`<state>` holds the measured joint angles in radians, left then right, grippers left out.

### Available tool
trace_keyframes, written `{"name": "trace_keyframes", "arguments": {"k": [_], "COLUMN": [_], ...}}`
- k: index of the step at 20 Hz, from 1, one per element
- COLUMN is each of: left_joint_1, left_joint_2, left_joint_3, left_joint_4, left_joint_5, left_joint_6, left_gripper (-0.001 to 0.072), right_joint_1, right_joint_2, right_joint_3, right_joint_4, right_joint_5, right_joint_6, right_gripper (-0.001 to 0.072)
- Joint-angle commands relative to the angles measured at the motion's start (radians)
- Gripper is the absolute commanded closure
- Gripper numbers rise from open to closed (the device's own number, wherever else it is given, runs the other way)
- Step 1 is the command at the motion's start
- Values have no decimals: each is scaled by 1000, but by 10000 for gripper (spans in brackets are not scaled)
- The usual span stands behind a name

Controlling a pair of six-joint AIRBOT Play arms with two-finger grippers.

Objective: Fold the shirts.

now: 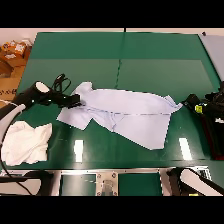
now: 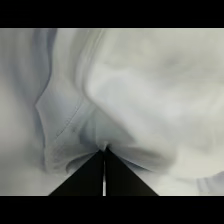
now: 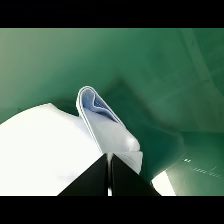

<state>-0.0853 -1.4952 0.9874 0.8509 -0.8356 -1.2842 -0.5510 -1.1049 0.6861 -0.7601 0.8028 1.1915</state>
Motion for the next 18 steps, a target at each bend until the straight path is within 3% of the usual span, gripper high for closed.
{"name": "trace_keyframes", "arguments": {"k": [1,3,5,6,7,8,13,14,18], "left_joint_1": [-10,-10,-10,-10,-10,-10,16,16,-24], "left_joint_2": [8,33,31,30,30,30,26,19,-36], "left_joint_3": [58,144,169,152,129,102,48,47,47], "left_joint_4": [-5,27,98,133,139,138,182,165,4], "left_joint_5": [-76,-130,-214,-235,-231,-209,-96,-87,-74], "left_joint_6": [13,6,-61,-118,-136,-154,-167,-165,-84], "left_gripper": [679,679,677,616,248,7,11,47,49], "right_joint_1": [1,1,1,1,1,1,1,1,1], "right_joint_2": [0,1,1,1,0,0,0,0,0], "right_joint_3": [6,35,59,60,60,59,59,59,59], "right_joint_4": [6,12,11,11,6,7,7,7,8], "right_joint_5": [5,32,47,47,47,47,45,43,23], "right_joint_6": [0,0,1,1,0,0,0,0,0], "right_gripper": [699,699,699,699,699,699,699,699,699]}}
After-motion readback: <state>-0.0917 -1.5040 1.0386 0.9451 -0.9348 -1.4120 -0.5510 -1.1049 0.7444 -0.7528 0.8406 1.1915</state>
